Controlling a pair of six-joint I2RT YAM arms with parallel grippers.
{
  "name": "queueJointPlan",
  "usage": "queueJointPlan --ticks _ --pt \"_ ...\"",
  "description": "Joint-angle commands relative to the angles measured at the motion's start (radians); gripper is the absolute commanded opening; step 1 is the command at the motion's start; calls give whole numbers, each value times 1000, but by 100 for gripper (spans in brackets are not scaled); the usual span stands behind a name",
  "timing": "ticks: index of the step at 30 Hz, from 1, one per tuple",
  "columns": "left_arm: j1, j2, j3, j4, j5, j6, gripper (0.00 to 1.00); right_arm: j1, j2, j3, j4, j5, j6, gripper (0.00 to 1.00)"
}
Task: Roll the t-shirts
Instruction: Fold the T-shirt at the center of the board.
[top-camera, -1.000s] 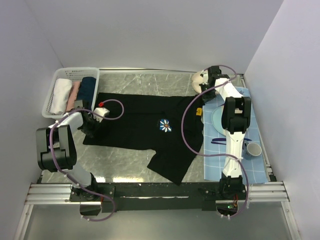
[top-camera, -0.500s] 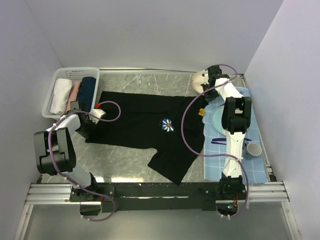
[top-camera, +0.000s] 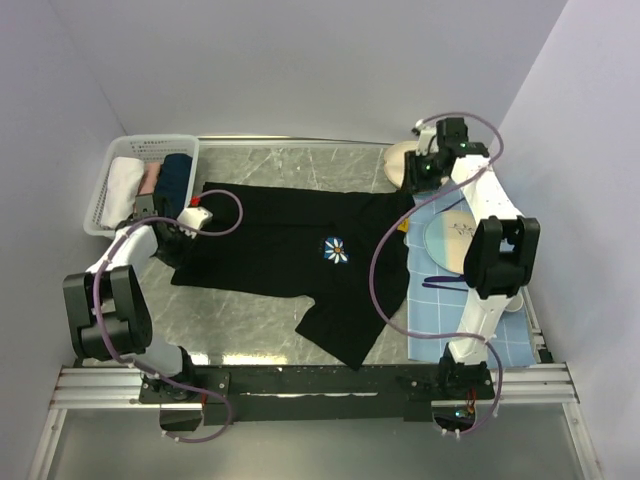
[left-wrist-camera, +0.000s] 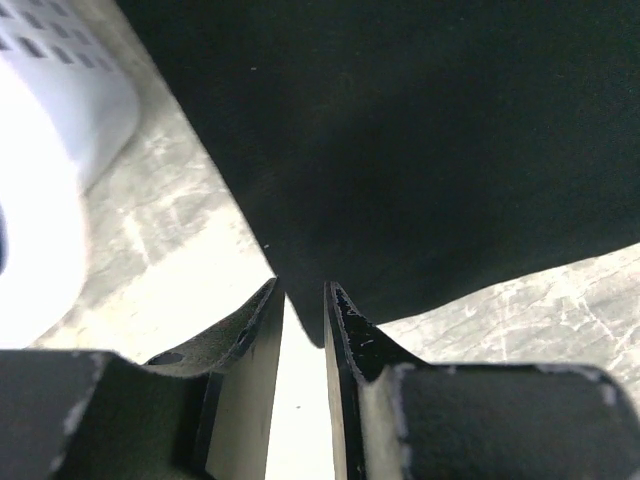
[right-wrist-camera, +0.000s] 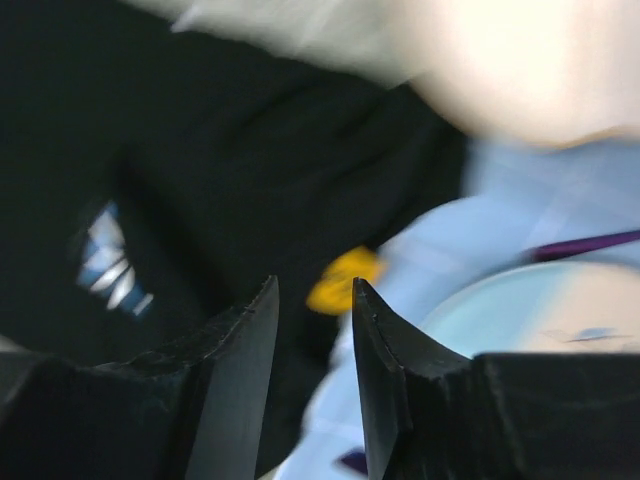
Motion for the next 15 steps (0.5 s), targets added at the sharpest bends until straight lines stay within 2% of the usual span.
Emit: queueJointPlan --ticks 1,4,8,11,15 --pt "-10 34 23 -4 42 -30 29 72 -32 -196 -127 -184 -13 48" --pt "-13 45 22 17 38 -43 29 193 -78 -250 -183 -114 -165 48" --pt "-17 46 -1 48 33 -70 29 305 -218 -384 -8 1 -346 48" --pt "-19 32 -21 57 36 -79 29 371 -240 -425 53 47 -438 49" --pt "-19 11 -43 56 35 -79 29 426 -227 -434 132 121 -471 49"
